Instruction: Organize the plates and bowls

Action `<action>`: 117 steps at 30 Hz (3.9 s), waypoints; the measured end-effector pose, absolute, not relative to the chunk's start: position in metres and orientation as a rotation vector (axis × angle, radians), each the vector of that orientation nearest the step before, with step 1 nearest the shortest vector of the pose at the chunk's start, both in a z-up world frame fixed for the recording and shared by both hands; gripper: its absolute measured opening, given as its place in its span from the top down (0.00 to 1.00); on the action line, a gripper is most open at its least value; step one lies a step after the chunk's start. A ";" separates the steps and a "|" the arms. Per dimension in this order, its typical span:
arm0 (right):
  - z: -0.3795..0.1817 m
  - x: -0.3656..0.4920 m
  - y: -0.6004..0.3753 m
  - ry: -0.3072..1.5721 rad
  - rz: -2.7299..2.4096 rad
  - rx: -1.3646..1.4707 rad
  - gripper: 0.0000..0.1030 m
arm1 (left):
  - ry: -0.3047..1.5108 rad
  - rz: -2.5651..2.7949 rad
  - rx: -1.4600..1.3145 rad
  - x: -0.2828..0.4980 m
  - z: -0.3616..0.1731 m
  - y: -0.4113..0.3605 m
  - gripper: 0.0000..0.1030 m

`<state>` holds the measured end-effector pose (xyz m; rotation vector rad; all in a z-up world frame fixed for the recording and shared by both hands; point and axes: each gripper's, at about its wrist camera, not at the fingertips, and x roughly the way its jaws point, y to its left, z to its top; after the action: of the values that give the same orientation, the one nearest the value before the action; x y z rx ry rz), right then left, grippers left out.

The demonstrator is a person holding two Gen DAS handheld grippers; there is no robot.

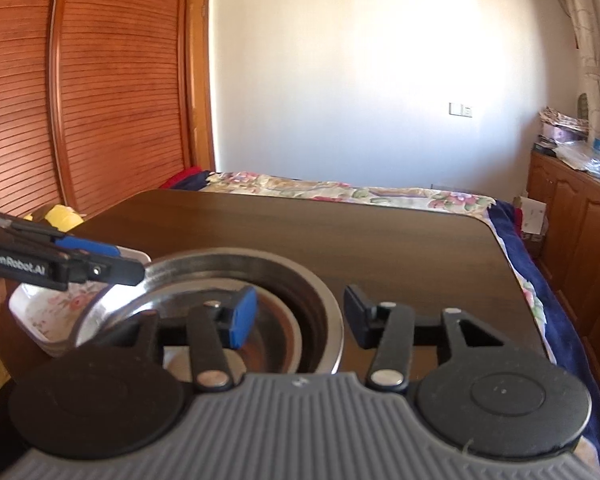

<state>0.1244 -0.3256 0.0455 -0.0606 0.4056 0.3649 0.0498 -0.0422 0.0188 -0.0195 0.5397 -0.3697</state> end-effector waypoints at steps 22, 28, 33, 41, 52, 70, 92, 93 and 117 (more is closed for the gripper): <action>0.025 0.121 -0.334 0.415 0.363 0.073 0.64 | 0.574 -0.383 -0.011 0.048 0.004 -0.052 0.69; 0.022 0.120 -0.335 0.405 0.366 0.109 0.71 | 0.566 -0.360 -0.003 0.044 0.002 -0.058 0.70; 0.023 0.119 -0.341 0.398 0.377 0.143 0.71 | 0.569 -0.368 -0.034 0.039 0.004 -0.058 0.70; 0.031 0.118 -0.342 0.378 0.380 0.159 0.71 | 0.538 -0.376 -0.061 0.036 0.013 -0.051 0.70; 0.047 0.120 -0.336 0.359 0.396 0.151 0.71 | 0.489 -0.392 -0.080 0.030 0.032 -0.037 0.70; 0.058 0.125 -0.288 0.357 0.480 0.095 0.71 | 0.451 -0.297 -0.098 0.026 0.048 0.017 0.70; 0.066 0.127 -0.236 0.374 0.582 0.058 0.71 | 0.453 -0.216 -0.101 0.017 0.048 0.064 0.70; 0.065 0.127 -0.235 0.377 0.582 0.056 0.71 | 0.458 -0.217 -0.101 0.017 0.047 0.063 0.70; 0.049 0.125 -0.224 0.434 0.582 0.023 0.71 | 0.528 -0.192 -0.095 0.022 0.019 0.069 0.70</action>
<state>0.1249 -0.2239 0.0492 0.0232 0.4339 0.5818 0.0225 0.0691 0.0194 -0.0948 0.5284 -0.1920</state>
